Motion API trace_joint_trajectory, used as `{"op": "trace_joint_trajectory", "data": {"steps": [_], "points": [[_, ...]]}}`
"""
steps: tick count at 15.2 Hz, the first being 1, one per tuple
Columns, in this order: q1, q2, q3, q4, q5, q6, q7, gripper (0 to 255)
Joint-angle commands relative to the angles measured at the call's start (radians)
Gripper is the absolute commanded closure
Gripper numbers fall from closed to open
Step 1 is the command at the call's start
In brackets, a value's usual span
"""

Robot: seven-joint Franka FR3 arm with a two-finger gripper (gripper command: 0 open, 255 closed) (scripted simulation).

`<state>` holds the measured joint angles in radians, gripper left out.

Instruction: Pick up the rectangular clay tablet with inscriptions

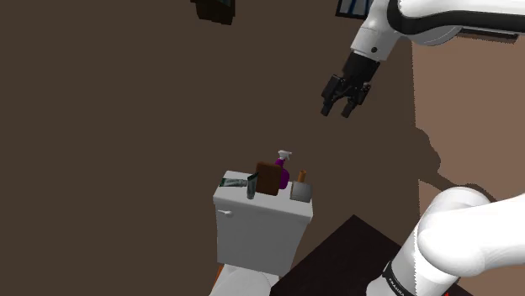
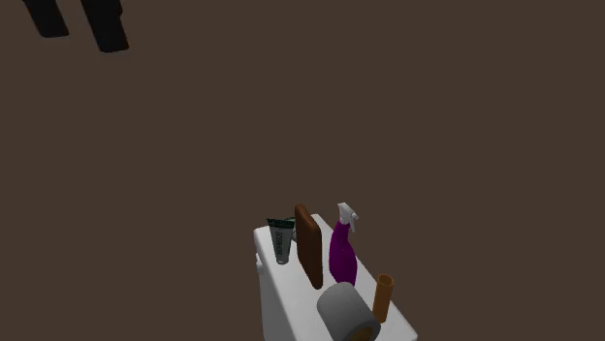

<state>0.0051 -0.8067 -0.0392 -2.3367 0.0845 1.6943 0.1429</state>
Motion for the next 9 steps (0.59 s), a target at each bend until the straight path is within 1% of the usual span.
{"op": "trace_joint_trajectory", "data": {"steps": [1,5,9], "points": [[0.000,0.000,0.000,0.000,0.000,0.000,0.000,0],[0.014,0.094,-0.047,-0.033,-0.035,0.101,-0.119,0],[0.028,0.208,-0.093,-0.042,-0.064,0.202,-0.234,0]]}}
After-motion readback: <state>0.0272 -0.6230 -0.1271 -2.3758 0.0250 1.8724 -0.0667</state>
